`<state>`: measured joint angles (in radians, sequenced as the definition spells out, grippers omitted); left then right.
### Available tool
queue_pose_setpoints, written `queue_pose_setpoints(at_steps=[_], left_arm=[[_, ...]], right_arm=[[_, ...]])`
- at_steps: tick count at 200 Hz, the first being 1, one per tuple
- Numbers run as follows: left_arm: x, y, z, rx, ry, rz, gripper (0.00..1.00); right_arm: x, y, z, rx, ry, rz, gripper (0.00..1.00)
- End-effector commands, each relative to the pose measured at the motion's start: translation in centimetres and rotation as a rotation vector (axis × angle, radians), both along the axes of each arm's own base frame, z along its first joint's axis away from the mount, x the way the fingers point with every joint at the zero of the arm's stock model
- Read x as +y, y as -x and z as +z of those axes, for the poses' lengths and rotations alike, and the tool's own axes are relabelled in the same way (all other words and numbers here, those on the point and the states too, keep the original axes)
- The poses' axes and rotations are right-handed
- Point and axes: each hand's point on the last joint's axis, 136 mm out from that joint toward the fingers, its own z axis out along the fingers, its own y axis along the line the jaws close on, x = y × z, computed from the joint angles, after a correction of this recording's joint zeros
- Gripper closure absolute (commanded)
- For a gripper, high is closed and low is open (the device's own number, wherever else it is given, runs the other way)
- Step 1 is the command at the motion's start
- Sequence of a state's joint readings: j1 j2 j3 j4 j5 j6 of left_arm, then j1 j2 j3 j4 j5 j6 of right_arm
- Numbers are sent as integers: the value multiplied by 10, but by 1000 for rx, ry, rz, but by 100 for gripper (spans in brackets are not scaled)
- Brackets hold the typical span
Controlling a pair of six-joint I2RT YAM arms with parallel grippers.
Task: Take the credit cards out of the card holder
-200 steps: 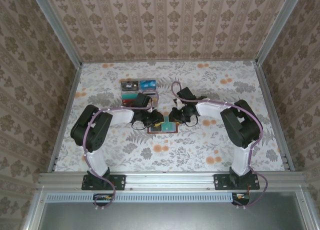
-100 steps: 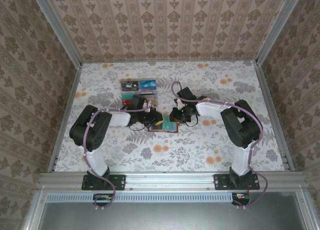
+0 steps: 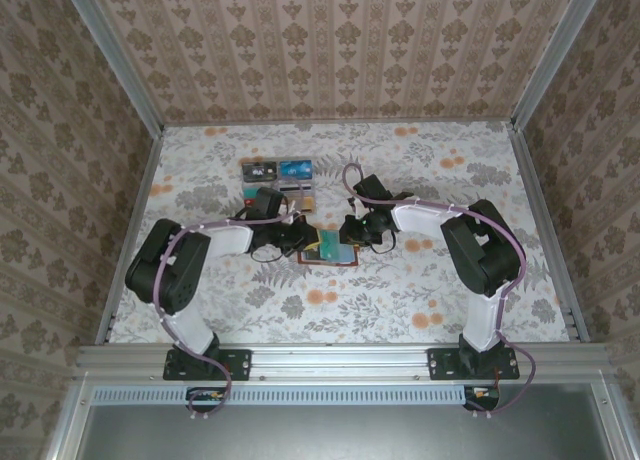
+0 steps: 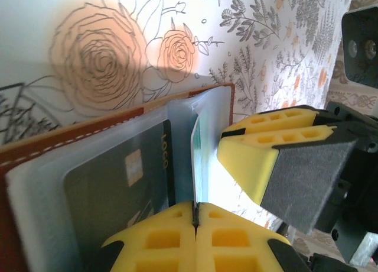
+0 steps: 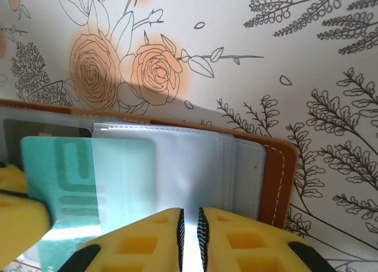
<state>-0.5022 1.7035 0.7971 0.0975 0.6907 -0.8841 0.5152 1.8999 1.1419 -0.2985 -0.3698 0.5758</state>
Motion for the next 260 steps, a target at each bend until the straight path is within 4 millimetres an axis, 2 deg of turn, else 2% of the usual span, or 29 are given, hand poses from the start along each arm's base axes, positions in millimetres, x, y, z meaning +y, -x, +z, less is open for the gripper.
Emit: queue_pose_setpoints(at_steps=[1, 31, 76, 100, 103, 126, 141, 155, 179, 210, 239, 260], left_arm=[[12, 5, 8, -20, -60, -26, 99], [28, 2, 23, -54, -136, -22, 100], [51, -3, 69, -176, -264, -25, 100], [65, -6, 95, -264, -336, -13, 100], [74, -12, 98, -269, -348, 15, 100], [94, -20, 118, -360, -433, 51, 100], [108, -24, 126, -413, -502, 56, 100], [111, -25, 140, -471, -517, 37, 100], [108, -23, 162, -584, -490, -2, 100], [115, -20, 174, -673, -559, -93, 100], [121, -31, 183, -763, -645, -139, 100], [119, -46, 192, -877, -702, -218, 100]], right_arm=[[-24, 24, -36, 108, 138, -14, 79], [-17, 21, -28, 92, 94, -9, 79], [-1, 11, 2, 27, -16, -12, 70], [8, 2, 35, -50, -103, -6, 55], [9, 1, 40, -62, -115, -7, 53], [11, -9, 78, -160, -185, -12, 41], [10, -12, 96, -208, -209, -12, 33], [8, -11, 106, -238, -223, -13, 26], [4, -9, 113, -272, -223, -13, 14], [-5, -9, 116, -302, -216, -33, 7], [-13, -11, 116, -307, -205, -52, 2], [-15, -10, 116, -303, -217, -41, 1]])
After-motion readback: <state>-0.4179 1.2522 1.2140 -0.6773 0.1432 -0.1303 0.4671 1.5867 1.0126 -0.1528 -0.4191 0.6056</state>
